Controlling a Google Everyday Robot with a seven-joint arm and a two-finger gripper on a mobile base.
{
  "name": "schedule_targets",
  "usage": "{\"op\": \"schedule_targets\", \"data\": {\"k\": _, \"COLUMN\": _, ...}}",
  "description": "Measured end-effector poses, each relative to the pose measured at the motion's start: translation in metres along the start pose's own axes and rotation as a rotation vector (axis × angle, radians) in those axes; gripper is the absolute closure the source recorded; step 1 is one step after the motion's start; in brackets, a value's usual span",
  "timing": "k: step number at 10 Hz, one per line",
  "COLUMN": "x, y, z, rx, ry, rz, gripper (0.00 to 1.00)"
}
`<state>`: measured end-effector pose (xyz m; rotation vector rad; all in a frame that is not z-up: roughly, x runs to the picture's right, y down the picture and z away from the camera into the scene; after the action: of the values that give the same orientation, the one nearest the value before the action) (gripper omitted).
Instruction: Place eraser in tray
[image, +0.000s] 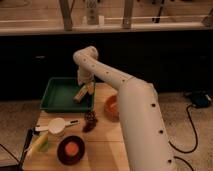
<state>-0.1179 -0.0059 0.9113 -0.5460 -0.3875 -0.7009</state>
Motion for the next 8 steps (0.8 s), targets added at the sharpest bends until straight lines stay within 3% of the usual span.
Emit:
{"op": "schedule_targets", "data": {"k": 3, "x": 0.0029, "y": 0.0016, "z": 0.0008, "rx": 0.002, "ry": 0.0, "rz": -0.006, "gripper": 0.43}}
{"op": "schedule_targets", "data": {"k": 5, "x": 0.0051, "y": 0.0044, "z": 0.0005, "rx": 0.005, "ry": 0.0, "rz": -0.009, "gripper": 0.37}}
{"op": "schedule_targets", "data": {"k": 8, "x": 0.0084, "y": 0.0052, "z": 0.0009, "rx": 0.01, "ry": 0.0, "rz": -0.021, "gripper": 0.37}}
